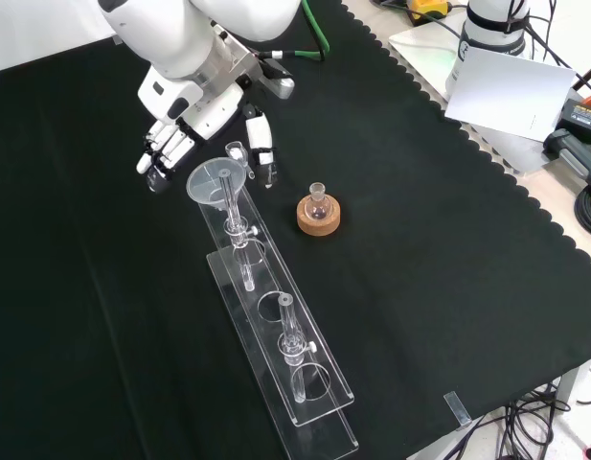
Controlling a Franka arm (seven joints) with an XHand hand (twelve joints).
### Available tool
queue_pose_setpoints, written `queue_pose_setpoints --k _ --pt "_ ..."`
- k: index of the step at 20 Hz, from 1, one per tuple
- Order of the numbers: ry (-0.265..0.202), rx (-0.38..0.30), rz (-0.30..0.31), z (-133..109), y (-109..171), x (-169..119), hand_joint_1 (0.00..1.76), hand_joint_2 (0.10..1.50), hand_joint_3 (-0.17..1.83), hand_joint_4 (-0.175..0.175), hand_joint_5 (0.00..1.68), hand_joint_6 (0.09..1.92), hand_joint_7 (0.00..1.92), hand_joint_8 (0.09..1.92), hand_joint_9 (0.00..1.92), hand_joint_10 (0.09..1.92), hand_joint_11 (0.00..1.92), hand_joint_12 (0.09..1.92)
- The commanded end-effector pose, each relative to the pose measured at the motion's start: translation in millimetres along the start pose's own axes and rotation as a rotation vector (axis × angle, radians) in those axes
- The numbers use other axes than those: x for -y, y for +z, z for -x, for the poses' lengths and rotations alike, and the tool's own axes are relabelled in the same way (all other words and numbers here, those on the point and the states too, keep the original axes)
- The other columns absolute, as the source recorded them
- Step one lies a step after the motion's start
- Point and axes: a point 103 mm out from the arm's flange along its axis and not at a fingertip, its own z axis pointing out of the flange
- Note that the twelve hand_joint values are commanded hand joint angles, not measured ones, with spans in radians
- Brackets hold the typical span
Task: Pick up the funnel from the transparent funnel stand.
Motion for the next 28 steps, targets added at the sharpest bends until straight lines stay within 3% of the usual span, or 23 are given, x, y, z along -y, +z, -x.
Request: queue_pose_setpoints --k 1,4,8,10,11,14,19,22,23,28 --pt "0.009 -0.013 -0.011 7.3 1.9 -4.9 0.45 0.65 0.01 -0.031 0.00 0.09 0.00 0.09 0.01 0.09 0.00 1.11" --pt "-0.002 0.007 -0.005 6.4 -0.7 -9.6 0.44 0.66 0.01 -0.033 0.00 0.09 0.08 0.09 0.14 0.09 0.00 1.23" --pt "-0.020 0.010 -0.014 3.7 -2.5 -12.5 0.44 0.66 0.01 -0.034 0.00 0.09 0.15 0.31 0.15 0.65 0.00 1.38" --pt "-0.024 0.010 -0.021 4.1 -1.9 -13.3 0.44 0.67 0.01 -0.031 0.02 0.09 0.15 0.46 0.14 0.78 0.00 1.40" --pt "-0.047 -0.006 -0.004 5.6 -1.5 -13.2 0.44 0.67 0.01 -0.029 0.05 0.09 0.18 0.51 0.16 0.81 0.00 1.40" --pt "-0.049 0.030 -0.023 3.2 -2.9 -16.1 0.45 0.68 0.01 -0.010 0.24 0.09 0.34 0.58 0.27 0.78 0.00 1.41" --pt "-0.042 0.003 -0.005 0.9 -6.4 -18.7 0.49 0.70 0.02 0.005 0.54 0.09 0.65 0.52 0.48 0.65 0.00 1.44" --pt "-0.044 -0.037 0.090 1.3 -20.0 -12.5 0.56 0.72 0.03 0.010 0.71 0.11 0.91 0.51 0.65 0.56 0.00 1.51" --pt "-0.051 -0.049 0.157 1.3 -35.5 -4.2 0.61 0.74 0.05 0.014 0.77 0.17 1.00 0.51 0.74 0.51 0.00 1.54" --pt "-0.081 -0.032 0.258 -4.3 -72.1 21.1 0.72 0.71 0.19 0.031 0.76 0.62 1.20 0.50 0.99 0.29 0.00 1.61"
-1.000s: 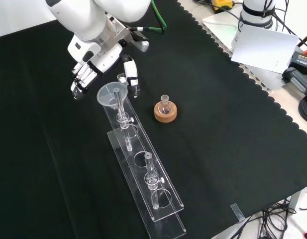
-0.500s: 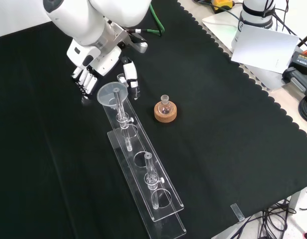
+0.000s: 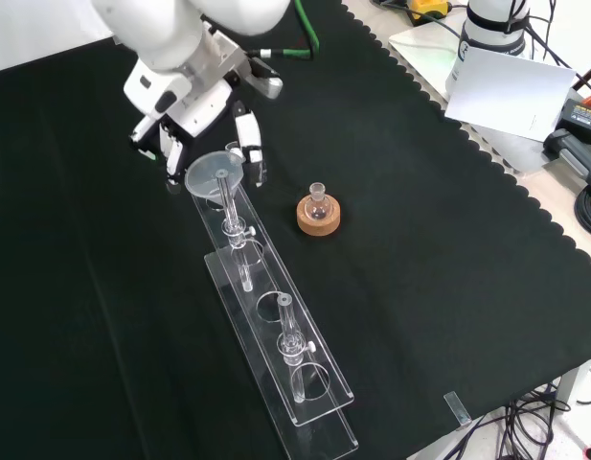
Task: Pick up the funnel from the transparent funnel stand.
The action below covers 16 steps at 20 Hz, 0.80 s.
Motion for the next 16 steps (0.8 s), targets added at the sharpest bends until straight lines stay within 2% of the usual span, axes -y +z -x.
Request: queue_pose_setpoints --k 1,5,10,12,16 --pt "-0.038 -0.006 0.185 -9.4 -57.3 30.0 0.73 0.68 0.25 0.034 0.75 0.67 1.21 0.51 1.00 0.27 0.00 1.61" --pt "-0.052 0.017 0.218 -15.7 -76.4 41.7 0.74 0.59 0.44 0.034 0.75 0.73 1.22 0.52 1.03 0.23 0.00 1.62" --pt "-0.052 0.029 0.211 -21.5 -82.7 50.3 0.74 0.58 0.47 0.034 0.75 0.73 1.22 0.52 1.04 0.22 0.00 1.62" --pt "-0.068 0.026 0.213 -21.6 -81.1 52.2 0.74 0.58 0.47 0.034 0.75 0.73 1.22 0.52 1.04 0.22 0.00 1.62" --pt "-0.050 0.043 0.217 -24.0 -78.8 58.3 0.74 0.58 0.47 0.032 0.75 0.74 1.22 0.52 1.03 0.22 0.00 1.62"
